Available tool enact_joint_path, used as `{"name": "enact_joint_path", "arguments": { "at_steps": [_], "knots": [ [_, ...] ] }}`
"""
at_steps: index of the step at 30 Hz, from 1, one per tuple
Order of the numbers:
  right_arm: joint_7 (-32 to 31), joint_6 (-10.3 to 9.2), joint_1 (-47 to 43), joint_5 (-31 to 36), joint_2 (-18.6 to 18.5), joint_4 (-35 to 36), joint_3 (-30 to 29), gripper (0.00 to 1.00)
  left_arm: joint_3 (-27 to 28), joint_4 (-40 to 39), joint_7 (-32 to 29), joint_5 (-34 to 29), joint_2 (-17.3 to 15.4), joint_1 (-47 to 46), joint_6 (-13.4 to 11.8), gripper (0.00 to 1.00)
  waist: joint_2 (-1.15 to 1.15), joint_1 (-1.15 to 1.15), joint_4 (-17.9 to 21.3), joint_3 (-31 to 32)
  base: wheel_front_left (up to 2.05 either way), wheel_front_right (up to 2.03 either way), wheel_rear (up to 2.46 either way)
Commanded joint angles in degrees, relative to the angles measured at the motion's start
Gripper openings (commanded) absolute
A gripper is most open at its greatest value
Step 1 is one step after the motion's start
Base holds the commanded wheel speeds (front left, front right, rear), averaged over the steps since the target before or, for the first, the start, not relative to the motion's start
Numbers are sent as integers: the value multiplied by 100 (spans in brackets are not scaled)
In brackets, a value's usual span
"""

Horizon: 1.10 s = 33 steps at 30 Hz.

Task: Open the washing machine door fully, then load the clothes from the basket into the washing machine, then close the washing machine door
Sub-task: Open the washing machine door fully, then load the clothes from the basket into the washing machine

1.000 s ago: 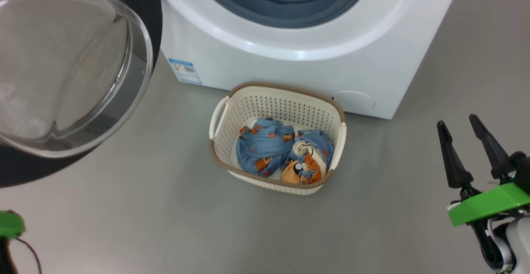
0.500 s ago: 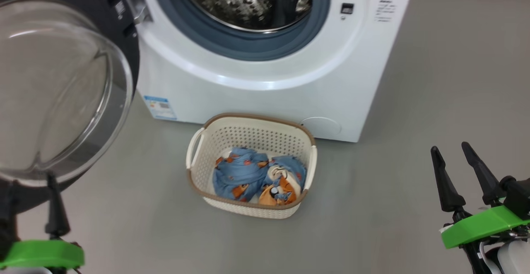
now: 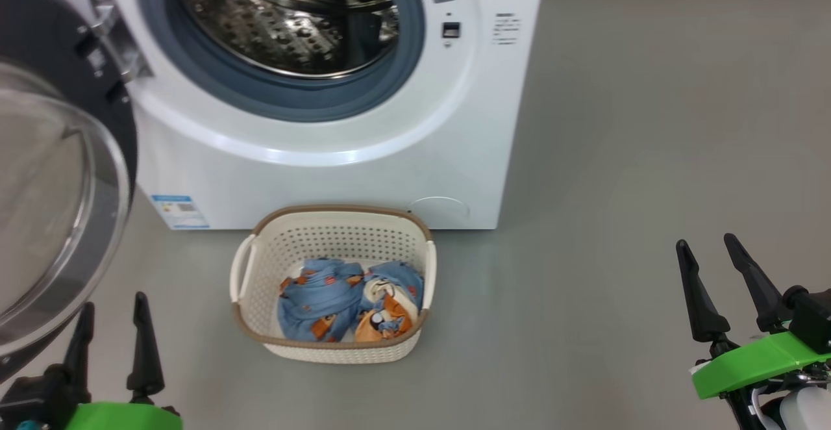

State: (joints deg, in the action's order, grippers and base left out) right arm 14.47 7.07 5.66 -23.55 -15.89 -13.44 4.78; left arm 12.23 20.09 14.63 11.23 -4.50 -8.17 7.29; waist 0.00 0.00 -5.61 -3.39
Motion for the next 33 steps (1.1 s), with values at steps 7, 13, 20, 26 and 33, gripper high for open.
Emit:
{"name": "enact_joint_path", "arguments": {
  "at_steps": [7, 13, 20, 26, 33],
  "knots": [
    [52, 42, -4, 78, -85, 159, 39, 100, -244, -249, 37, 234, -79, 53, 19, 100, 0, 0, 552, -20, 0, 0, 0],
    [52, 42, 21, 73, -94, 165, 41, 100, -374, -301, 37, 290, -67, 123, 19, 100, 0, 0, 752, -49, 0, 0, 0],
    [52, 42, 36, 82, -79, 179, 17, 100, -544, -410, 37, 381, -30, 207, 20, 100, 0, 0, 862, -77, 0, 0, 0],
    [52, 42, 52, 96, -55, 182, -11, 100, -622, -512, 37, 463, -28, 280, 20, 100, 0, 0, 889, -102, 0, 0, 0],
    [52, 42, 74, 98, -35, 195, -37, 100, -678, -634, 37, 479, -36, 293, 20, 100, 0, 0, 882, -146, 0, 0, 0]
  ]
}}
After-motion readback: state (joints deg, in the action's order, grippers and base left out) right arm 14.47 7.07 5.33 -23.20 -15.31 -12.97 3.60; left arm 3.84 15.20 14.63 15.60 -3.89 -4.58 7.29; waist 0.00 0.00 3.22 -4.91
